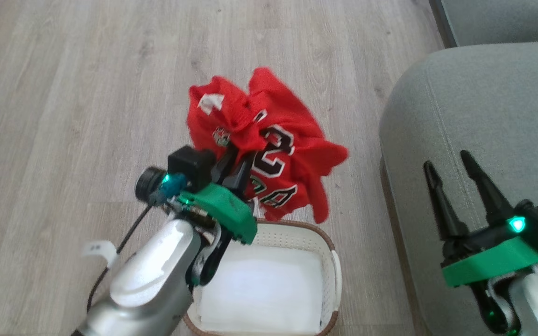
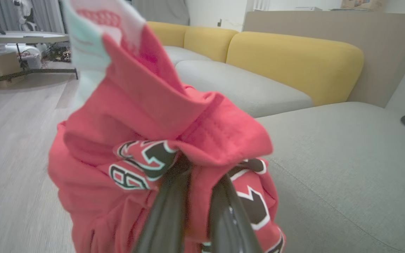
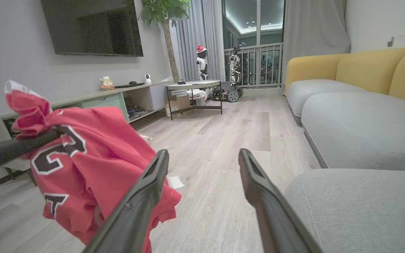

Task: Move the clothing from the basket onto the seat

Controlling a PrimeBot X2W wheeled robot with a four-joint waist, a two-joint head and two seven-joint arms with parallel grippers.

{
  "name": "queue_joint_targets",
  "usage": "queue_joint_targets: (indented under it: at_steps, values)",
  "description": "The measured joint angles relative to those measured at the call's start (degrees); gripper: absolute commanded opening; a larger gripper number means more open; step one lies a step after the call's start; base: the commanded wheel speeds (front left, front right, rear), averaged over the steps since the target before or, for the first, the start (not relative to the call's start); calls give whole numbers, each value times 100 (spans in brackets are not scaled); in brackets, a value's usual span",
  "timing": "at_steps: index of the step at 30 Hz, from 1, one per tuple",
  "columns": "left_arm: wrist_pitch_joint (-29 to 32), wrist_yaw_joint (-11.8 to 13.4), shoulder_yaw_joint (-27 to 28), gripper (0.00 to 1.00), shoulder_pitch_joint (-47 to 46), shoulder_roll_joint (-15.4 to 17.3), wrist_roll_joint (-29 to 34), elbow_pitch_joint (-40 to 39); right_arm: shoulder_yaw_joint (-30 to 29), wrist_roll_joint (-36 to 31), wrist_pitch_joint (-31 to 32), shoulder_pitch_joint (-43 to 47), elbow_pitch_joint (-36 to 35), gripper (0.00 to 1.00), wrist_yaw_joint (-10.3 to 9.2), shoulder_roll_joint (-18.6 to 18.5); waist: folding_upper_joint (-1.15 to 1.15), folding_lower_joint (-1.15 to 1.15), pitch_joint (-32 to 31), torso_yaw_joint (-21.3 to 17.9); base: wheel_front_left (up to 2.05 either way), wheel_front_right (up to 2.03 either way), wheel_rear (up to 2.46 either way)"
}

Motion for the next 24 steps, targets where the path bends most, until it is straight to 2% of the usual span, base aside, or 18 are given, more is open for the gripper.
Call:
queue_joint_targets:
  at_steps: [9, 18, 24]
  values:
    - [516, 137, -77, 0, -304, 203, 143, -1025, 266, -1, 0, 2, 1, 100, 0, 19, 0, 0, -73, 19, 0, 0, 0]
    - [676, 219, -118, 0, -271, 276, 141, -1263, 563, 10, 0, -3, -104, 100, 0, -34, 0, 0, -98, -41, 0, 0, 0]
    - [717, 210, -267, 0, -250, 285, 138, -1262, 1105, 70, 0, -190, -169, 100, 0, -215, 0, 0, -110, -13, 0, 0, 0]
